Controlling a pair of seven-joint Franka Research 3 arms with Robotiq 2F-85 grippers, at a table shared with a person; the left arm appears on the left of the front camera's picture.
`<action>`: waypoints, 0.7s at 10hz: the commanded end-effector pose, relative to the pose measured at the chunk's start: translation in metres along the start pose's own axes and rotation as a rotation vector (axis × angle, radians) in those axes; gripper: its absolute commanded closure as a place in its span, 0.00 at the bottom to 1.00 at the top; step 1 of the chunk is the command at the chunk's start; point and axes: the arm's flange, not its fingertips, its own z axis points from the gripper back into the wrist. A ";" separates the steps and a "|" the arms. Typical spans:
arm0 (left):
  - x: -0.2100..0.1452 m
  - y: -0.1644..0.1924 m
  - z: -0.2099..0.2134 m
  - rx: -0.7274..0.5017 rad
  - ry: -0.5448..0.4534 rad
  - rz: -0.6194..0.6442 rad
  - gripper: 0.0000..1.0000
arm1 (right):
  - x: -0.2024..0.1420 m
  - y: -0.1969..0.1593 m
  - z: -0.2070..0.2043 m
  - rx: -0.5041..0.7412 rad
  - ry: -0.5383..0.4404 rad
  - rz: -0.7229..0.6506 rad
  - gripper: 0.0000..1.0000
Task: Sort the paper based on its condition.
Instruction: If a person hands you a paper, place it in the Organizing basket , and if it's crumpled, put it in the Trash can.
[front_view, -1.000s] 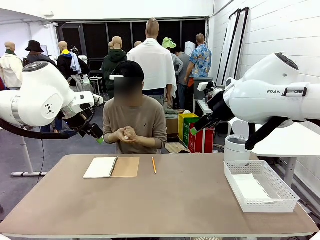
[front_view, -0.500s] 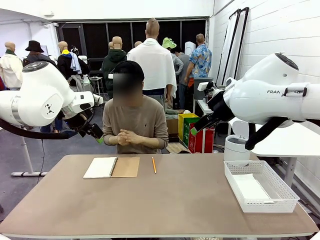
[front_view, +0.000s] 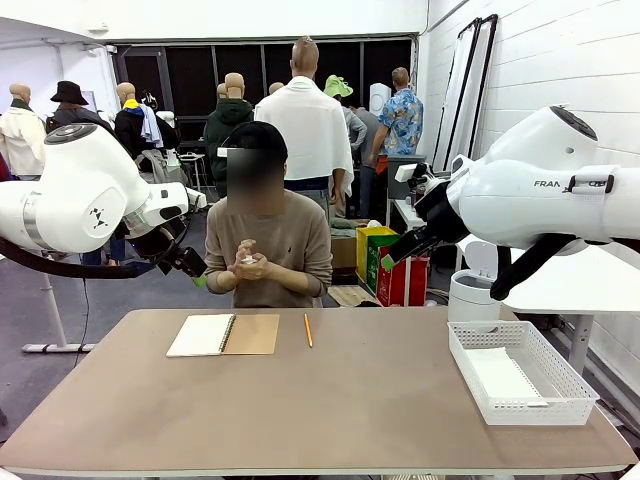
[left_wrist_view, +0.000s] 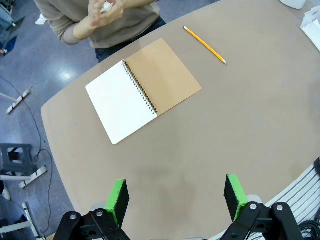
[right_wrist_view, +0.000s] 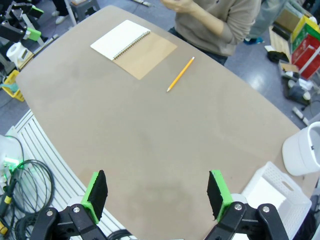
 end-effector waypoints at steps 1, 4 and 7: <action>-0.001 0.001 0.000 0.002 0.000 -0.003 0.00 | 0.001 0.001 0.001 -0.003 0.007 0.001 0.00; -0.001 0.001 0.000 0.002 0.000 -0.003 0.00 | 0.001 0.001 0.001 -0.003 0.007 0.001 0.00; -0.001 0.001 0.000 0.002 0.000 -0.003 0.00 | 0.001 0.001 0.001 -0.003 0.007 0.001 0.00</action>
